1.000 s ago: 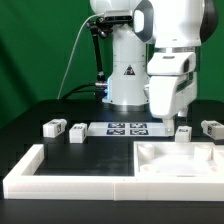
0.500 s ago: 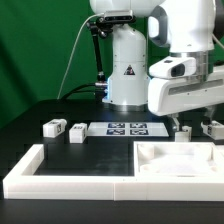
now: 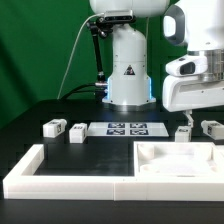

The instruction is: Assemble one leg

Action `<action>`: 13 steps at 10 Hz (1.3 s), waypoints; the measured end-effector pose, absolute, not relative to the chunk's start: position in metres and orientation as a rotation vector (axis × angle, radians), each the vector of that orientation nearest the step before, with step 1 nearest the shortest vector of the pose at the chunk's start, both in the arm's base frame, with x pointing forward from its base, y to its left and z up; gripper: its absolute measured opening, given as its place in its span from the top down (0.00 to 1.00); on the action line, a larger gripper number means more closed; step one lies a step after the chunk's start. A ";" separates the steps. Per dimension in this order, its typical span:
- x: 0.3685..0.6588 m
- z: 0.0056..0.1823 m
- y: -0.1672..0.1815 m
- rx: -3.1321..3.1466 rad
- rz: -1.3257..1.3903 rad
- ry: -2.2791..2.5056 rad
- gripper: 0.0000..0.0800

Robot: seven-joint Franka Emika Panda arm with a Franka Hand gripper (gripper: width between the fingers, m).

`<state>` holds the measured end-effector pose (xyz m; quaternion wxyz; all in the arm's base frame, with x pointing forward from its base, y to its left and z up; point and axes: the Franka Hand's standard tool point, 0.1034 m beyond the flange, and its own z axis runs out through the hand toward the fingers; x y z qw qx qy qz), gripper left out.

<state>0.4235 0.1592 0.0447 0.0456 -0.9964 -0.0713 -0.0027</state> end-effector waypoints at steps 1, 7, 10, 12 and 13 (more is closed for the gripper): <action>0.421 0.044 0.159 -3.048 0.040 -0.221 0.19; 0.396 0.045 0.175 -3.022 0.714 -0.227 0.19; 0.394 0.043 0.174 -2.945 1.044 -0.224 0.19; 0.386 0.037 0.179 -2.865 1.345 -0.185 0.19; 0.385 0.031 0.182 -2.839 1.412 -0.188 0.19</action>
Offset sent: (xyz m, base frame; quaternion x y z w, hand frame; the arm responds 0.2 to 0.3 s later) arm -0.0206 0.0265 0.0038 -0.0029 -0.2488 0.0384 0.9678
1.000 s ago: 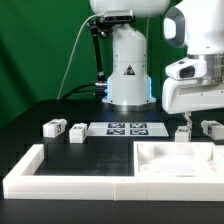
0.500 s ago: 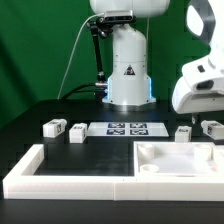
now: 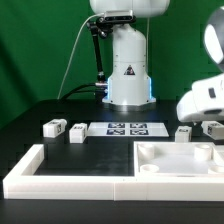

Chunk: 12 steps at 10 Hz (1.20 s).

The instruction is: Assemble one leg

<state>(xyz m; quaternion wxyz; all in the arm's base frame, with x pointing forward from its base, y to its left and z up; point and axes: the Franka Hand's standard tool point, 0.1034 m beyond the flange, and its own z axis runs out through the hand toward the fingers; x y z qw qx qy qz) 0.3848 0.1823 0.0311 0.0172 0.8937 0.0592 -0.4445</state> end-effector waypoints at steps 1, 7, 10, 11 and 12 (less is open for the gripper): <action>0.383 0.028 0.183 2.769 -1.395 0.186 0.19; 0.352 0.007 0.184 2.754 -1.408 0.202 0.19; 0.348 0.004 0.188 2.754 -1.399 0.218 0.19; 0.348 0.004 0.189 2.754 -1.398 0.220 0.19; 0.348 0.004 0.188 2.756 -1.397 0.220 0.19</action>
Offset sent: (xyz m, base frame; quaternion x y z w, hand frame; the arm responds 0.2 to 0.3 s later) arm -0.0155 0.0020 -0.0091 -0.0132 -0.0106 0.0303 0.9994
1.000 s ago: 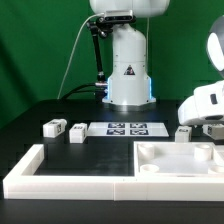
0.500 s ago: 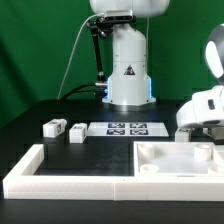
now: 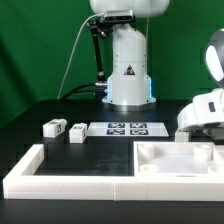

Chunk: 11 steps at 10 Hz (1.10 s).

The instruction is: Assemble one leg

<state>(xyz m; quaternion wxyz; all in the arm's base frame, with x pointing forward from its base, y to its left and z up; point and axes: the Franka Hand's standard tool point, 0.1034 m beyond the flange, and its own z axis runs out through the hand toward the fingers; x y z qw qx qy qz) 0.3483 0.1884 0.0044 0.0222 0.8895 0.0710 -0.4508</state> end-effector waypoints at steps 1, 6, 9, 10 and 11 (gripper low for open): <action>0.349 0.005 0.189 2.757 -1.395 0.220 0.33; 0.349 0.005 0.188 2.756 -1.396 0.220 0.64; 0.349 0.005 0.188 2.756 -1.396 0.220 0.64; 0.352 0.008 0.186 2.762 -1.398 0.286 0.64; 0.361 0.020 0.181 2.784 -1.374 0.378 0.64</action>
Offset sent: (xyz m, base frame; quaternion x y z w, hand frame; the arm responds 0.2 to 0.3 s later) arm 0.0000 0.0000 0.0000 0.0000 0.0000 0.0000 1.0000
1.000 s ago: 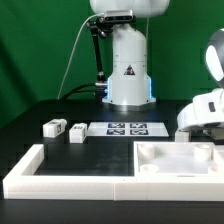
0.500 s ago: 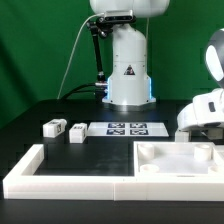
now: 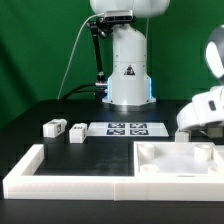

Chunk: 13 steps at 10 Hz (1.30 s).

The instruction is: Assemble one leg

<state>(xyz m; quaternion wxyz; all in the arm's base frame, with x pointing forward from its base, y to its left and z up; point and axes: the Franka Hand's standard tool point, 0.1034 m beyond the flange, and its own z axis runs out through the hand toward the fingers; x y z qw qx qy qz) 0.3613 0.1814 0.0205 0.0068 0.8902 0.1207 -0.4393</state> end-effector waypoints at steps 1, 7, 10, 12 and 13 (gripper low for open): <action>0.370 0.035 0.178 2.808 -1.349 0.400 0.64; 0.396 0.051 0.178 2.959 -1.038 0.393 0.64; 0.407 0.056 0.153 3.089 -0.657 0.412 0.64; 0.429 0.081 0.119 3.137 -0.448 0.299 0.64; 0.437 0.091 0.110 3.155 -0.329 0.266 0.64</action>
Offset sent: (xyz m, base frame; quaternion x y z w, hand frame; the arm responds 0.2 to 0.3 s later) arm 0.0000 0.0000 0.0000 0.0000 0.0799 0.0000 0.9968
